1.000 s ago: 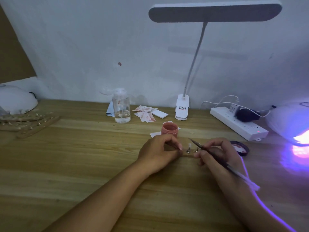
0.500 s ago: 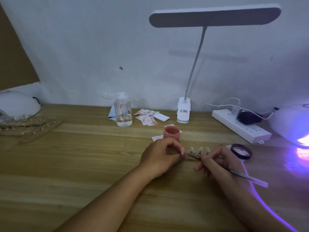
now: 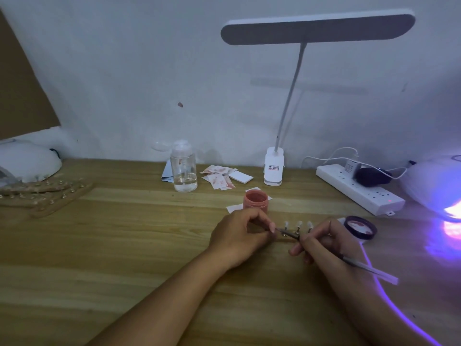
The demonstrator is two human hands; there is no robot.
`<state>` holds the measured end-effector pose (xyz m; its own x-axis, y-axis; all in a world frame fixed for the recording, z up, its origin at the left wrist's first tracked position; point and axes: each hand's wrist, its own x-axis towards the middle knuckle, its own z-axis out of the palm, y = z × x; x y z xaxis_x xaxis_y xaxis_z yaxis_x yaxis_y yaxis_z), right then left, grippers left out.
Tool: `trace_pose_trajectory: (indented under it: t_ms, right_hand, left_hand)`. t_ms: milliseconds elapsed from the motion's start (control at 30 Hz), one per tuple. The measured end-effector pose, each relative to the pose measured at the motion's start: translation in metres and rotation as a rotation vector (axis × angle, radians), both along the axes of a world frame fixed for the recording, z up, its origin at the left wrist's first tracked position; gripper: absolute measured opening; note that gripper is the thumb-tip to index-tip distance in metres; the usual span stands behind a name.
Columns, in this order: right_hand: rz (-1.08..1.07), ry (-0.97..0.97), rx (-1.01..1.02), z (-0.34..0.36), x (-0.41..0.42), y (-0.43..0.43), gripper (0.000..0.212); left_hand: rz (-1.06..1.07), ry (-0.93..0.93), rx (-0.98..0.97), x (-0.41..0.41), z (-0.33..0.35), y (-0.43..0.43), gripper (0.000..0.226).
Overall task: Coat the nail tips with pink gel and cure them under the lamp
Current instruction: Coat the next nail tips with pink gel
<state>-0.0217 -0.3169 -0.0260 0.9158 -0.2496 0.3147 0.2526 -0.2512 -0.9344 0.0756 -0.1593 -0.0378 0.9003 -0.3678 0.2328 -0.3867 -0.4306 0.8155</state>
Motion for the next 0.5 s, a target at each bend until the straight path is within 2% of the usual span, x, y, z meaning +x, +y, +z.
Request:
trace_pose_trajectory:
  t_ms: [500]
  right_hand:
    - [-0.033, 0.006, 0.020, -0.0036, 0.0033, -0.0025, 0.014]
  left_hand:
    - [-0.013, 0.003, -0.006, -0.0002, -0.0002, 0.0003, 0.013]
